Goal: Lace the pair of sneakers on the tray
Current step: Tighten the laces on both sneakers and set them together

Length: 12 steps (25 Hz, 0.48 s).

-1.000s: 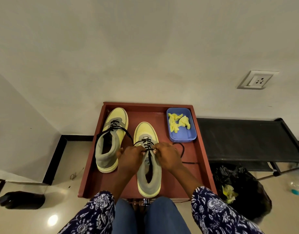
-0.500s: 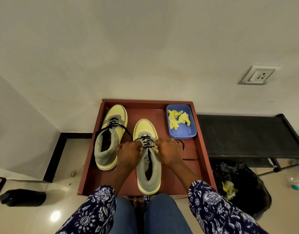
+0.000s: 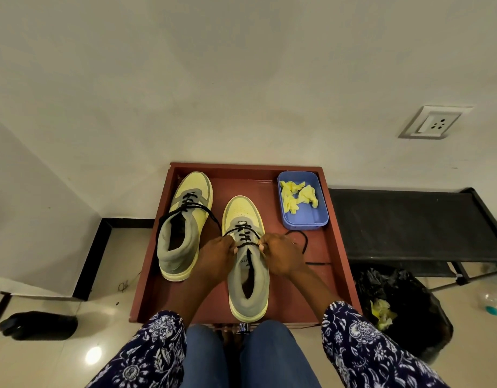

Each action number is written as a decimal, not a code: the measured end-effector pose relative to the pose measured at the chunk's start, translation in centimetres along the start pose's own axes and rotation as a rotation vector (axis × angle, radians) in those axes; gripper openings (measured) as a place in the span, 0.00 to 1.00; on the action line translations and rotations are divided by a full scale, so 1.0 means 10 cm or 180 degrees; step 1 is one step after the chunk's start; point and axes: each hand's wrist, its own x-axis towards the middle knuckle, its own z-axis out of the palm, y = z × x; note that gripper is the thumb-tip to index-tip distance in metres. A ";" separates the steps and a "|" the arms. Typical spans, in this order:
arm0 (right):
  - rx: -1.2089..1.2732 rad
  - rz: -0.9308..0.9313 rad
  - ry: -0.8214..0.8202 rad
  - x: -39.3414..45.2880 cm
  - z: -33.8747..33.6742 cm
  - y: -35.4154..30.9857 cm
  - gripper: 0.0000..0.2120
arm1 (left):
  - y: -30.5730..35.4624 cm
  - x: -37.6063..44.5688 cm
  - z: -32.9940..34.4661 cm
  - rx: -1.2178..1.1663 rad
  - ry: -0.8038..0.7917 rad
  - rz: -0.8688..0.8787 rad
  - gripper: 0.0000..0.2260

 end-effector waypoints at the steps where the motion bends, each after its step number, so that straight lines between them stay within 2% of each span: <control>1: 0.0151 -0.0023 -0.0063 0.00 0.01 0.02 0.09 | -0.02 -0.02 0.00 0.0022 0.0009 0.0048 0.14; 4: 0.0483 -0.0040 -0.0013 -0.03 0.05 0.03 0.12 | -0.02 -0.11 -0.02 0.0252 0.0137 0.0104 0.15; 8: 0.0864 0.0055 0.0094 -0.08 0.04 0.03 0.17 | 0.04 -0.14 -0.04 -0.0719 0.0127 0.0188 0.14; 12: 0.1991 0.0303 0.0154 -0.11 0.08 0.00 0.15 | 0.07 -0.12 -0.06 -0.1001 0.0232 0.0161 0.13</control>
